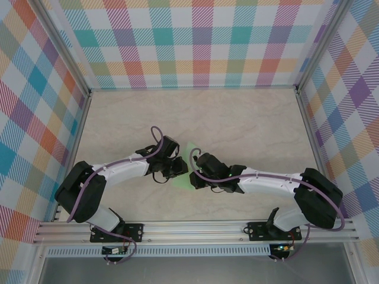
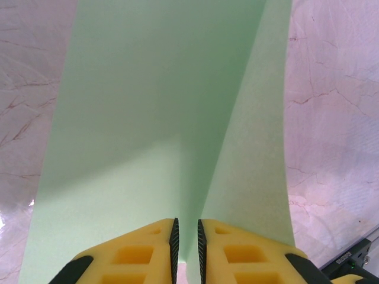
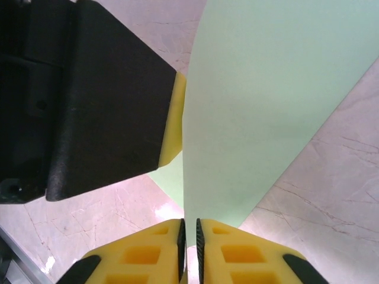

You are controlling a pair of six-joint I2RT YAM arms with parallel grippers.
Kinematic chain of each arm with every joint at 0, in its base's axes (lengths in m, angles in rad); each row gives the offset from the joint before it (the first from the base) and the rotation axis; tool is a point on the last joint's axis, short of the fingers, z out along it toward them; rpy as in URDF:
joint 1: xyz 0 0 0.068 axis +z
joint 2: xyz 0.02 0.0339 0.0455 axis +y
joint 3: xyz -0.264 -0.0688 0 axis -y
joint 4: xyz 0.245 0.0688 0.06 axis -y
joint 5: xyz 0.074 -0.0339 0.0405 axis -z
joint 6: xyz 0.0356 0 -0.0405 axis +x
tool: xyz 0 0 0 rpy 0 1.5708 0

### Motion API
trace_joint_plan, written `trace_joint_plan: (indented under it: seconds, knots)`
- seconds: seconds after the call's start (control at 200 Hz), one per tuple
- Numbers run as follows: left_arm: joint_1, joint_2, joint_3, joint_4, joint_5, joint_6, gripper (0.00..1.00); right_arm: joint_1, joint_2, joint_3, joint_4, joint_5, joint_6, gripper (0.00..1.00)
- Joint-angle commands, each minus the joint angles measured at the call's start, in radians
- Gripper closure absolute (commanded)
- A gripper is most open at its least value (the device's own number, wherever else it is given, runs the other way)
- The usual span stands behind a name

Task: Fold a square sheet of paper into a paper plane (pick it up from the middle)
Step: Fold the triangle a second time at the center of the table.

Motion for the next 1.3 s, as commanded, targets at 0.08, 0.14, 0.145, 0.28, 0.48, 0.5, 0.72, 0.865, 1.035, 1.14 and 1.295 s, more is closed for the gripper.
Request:
trace_joint_plan:
  seconds: [0.08, 0.14, 0.145, 0.28, 0.48, 0.5, 0.72, 0.865, 1.035, 1.14, 1.295]
  knots:
    - [0.009, -0.011, 0.013, -0.033, -0.025, 0.004, 0.82, -0.027, -0.011, 0.032, -0.031, -0.031, -0.029, 0.88]
    - [0.009, -0.028, 0.005, -0.060, -0.047, 0.002, 0.82, -0.057, 0.002, 0.039, -0.045, -0.083, -0.046, 0.88]
    - [0.009, -0.028, 0.004, -0.060, -0.049, 0.002, 0.82, -0.059, 0.005, 0.040, -0.046, -0.089, -0.048, 0.88]
    - [0.009, -0.055, -0.030, -0.056, -0.058, -0.006, 0.81, -0.102, 0.064, 0.074, -0.078, -0.200, -0.089, 0.89]
    - [0.006, -0.066, -0.073, -0.039, -0.038, -0.010, 0.81, -0.139, 0.116, 0.127, -0.133, -0.231, -0.130, 0.89]
    - [0.005, -0.067, -0.079, -0.035, -0.036, -0.009, 0.81, -0.142, 0.119, 0.130, -0.135, -0.234, -0.134, 0.89]
    - [-0.009, -0.038, -0.101, 0.005, -0.007, -0.004, 0.82, -0.176, 0.178, 0.181, -0.206, -0.273, -0.175, 0.89]
    - [-0.021, -0.018, -0.096, 0.001, -0.021, -0.002, 0.83, -0.179, 0.229, 0.226, -0.256, -0.244, -0.186, 0.89]
    - [-0.027, 0.006, -0.095, -0.001, -0.031, 0.001, 0.84, -0.178, 0.266, 0.262, -0.271, -0.227, -0.202, 0.89]
    - [-0.031, 0.016, -0.096, -0.002, -0.035, 0.000, 0.84, -0.179, 0.298, 0.293, -0.304, -0.211, -0.223, 0.89]
    - [-0.035, 0.023, -0.096, -0.008, -0.043, 0.003, 0.85, -0.179, 0.349, 0.339, -0.347, -0.185, -0.250, 0.89]
